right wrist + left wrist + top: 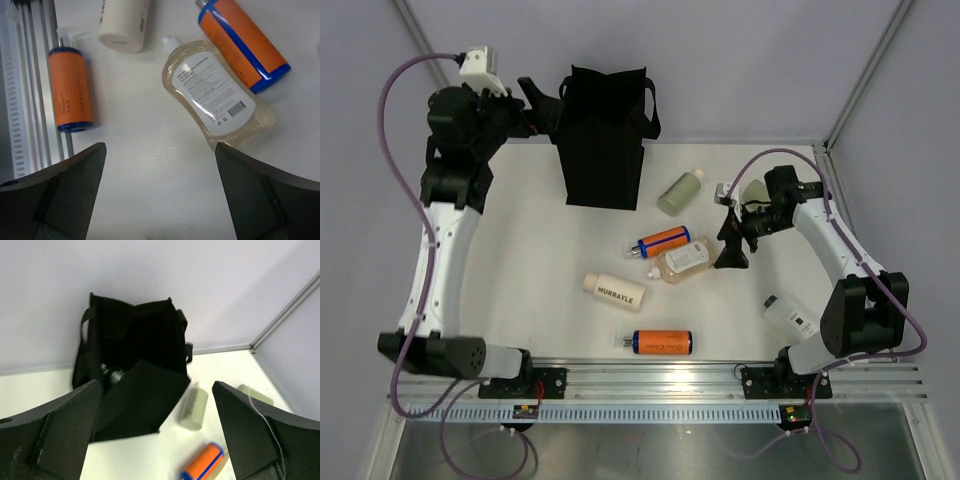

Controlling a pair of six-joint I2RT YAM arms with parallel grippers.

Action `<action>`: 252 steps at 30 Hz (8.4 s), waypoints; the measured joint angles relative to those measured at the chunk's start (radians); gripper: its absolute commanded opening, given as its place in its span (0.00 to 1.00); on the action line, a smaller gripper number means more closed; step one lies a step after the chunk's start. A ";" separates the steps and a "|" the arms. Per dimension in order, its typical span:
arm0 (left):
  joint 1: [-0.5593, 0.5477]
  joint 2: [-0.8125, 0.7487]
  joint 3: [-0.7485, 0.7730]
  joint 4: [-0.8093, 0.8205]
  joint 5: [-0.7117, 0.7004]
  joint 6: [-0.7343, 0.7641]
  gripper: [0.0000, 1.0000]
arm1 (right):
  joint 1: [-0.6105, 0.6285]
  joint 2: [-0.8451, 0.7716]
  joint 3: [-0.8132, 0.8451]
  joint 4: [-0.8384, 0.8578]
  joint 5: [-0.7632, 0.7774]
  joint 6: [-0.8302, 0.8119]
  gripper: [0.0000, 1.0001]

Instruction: Place the personal care products into the canvas bag

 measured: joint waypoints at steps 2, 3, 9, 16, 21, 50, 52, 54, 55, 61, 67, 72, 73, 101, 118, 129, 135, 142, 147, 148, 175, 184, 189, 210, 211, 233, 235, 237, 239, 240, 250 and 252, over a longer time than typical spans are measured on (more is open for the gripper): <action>0.004 -0.151 -0.121 -0.003 -0.023 0.042 0.99 | 0.070 0.018 -0.010 -0.021 0.051 -0.153 1.00; 0.009 -0.211 -0.171 -0.002 -0.030 0.054 0.99 | 0.103 0.026 -0.019 -0.026 0.082 -0.225 1.00; 0.031 -0.529 -0.608 0.033 -0.051 -0.023 0.99 | 0.217 0.163 -0.023 0.063 0.266 -0.402 0.99; 0.034 -0.644 -1.061 -0.040 -0.032 -0.246 0.99 | 0.277 0.322 0.020 0.280 0.429 -0.400 0.99; 0.036 -0.753 -1.214 -0.065 0.012 -0.338 0.99 | 0.320 0.352 0.021 0.361 0.504 -0.358 0.99; 0.036 -0.689 -1.330 0.077 0.141 -0.399 0.99 | 0.372 0.364 0.006 0.197 0.459 -0.179 0.00; 0.036 -0.665 -1.339 0.098 0.139 -0.414 0.99 | 0.330 0.334 0.008 0.187 0.378 -0.092 0.00; 0.036 -0.648 -1.353 0.117 0.140 -0.427 0.99 | 0.287 0.303 0.015 0.187 0.301 -0.003 0.00; 0.036 -0.639 -1.362 0.127 0.140 -0.436 0.99 | 0.269 0.285 0.019 0.192 0.266 0.046 0.00; 0.036 -0.614 -1.375 0.146 0.143 -0.452 0.99 | 0.246 0.236 0.093 0.245 0.097 0.283 0.00; 0.036 -0.626 -1.375 0.153 0.142 -0.454 0.99 | 0.253 0.249 0.151 0.251 0.109 0.348 0.06; 0.036 -0.658 -1.384 0.155 0.143 -0.455 0.99 | 0.286 0.265 0.113 0.206 0.271 0.254 0.98; 0.036 -0.660 -1.386 0.156 0.143 -0.458 0.99 | 0.305 0.259 0.085 0.207 0.300 0.233 1.00; 0.036 -0.707 -1.398 0.159 0.155 -0.462 0.99 | 0.433 0.381 -0.005 0.326 0.565 0.327 0.00; 0.032 -0.689 -1.398 0.259 0.247 -0.538 0.99 | 0.126 0.422 -0.004 0.412 -0.074 0.710 0.00; -0.340 -0.377 -1.148 0.261 0.081 -0.473 0.99 | 0.111 0.441 -0.003 0.535 -0.203 0.784 0.00; -0.535 0.055 -0.747 0.230 -0.051 -0.370 0.98 | 0.111 0.440 -0.003 0.551 -0.175 0.807 0.03; -0.560 0.173 -0.681 0.061 -0.183 -0.410 0.99 | 0.116 0.357 -0.003 0.472 -0.027 0.745 0.57; -0.605 0.173 -0.693 -0.018 -0.245 -0.510 0.99 | 0.182 0.300 -0.010 0.427 0.111 0.696 0.95; -0.612 0.173 -0.706 -0.016 -0.247 -0.534 0.99 | 0.212 0.290 -0.016 0.425 0.139 0.700 0.99; -0.512 -0.573 -1.090 -0.116 -0.538 -0.661 0.99 | 0.652 0.338 -0.054 0.623 0.736 0.940 1.00; -0.521 -0.581 -1.117 0.047 -0.382 -0.660 0.98 | 0.651 0.502 0.138 0.513 0.803 0.977 0.42; -0.586 -0.440 -1.104 0.154 -0.328 -0.699 0.97 | 0.566 0.498 0.134 0.510 0.669 0.985 0.02; -0.761 0.310 -0.608 0.204 -0.190 -0.637 0.97 | 0.162 0.529 0.009 0.544 0.049 1.183 0.00; -0.761 0.322 -0.595 0.188 -0.191 -0.636 0.97 | 0.156 0.529 0.008 0.551 0.046 1.192 0.00; -0.779 0.480 -0.485 0.095 -0.239 -0.516 0.00 | 0.094 0.549 0.022 0.481 -0.134 1.056 0.50; -0.783 0.470 -0.502 0.114 -0.234 -0.502 0.00 | 0.092 0.542 0.027 0.434 -0.125 1.003 0.61; -0.788 0.445 -0.550 0.171 -0.222 -0.484 0.00 | 0.093 0.518 0.024 0.395 -0.102 0.958 0.71; -0.790 0.410 -0.621 0.251 -0.197 -0.460 0.00 | 0.097 0.474 0.005 0.368 -0.073 0.918 0.76; -0.790 0.393 -0.653 0.287 -0.176 -0.448 0.00 | 0.098 0.453 -0.003 0.358 -0.063 0.899 0.78; -0.676 0.335 -0.836 0.496 0.015 -0.439 0.00 | 0.018 0.242 -0.001 0.188 -0.129 0.617 0.84; -0.658 0.335 -0.839 0.499 0.045 -0.438 0.00 | -0.013 0.228 -0.002 0.179 -0.125 0.592 0.83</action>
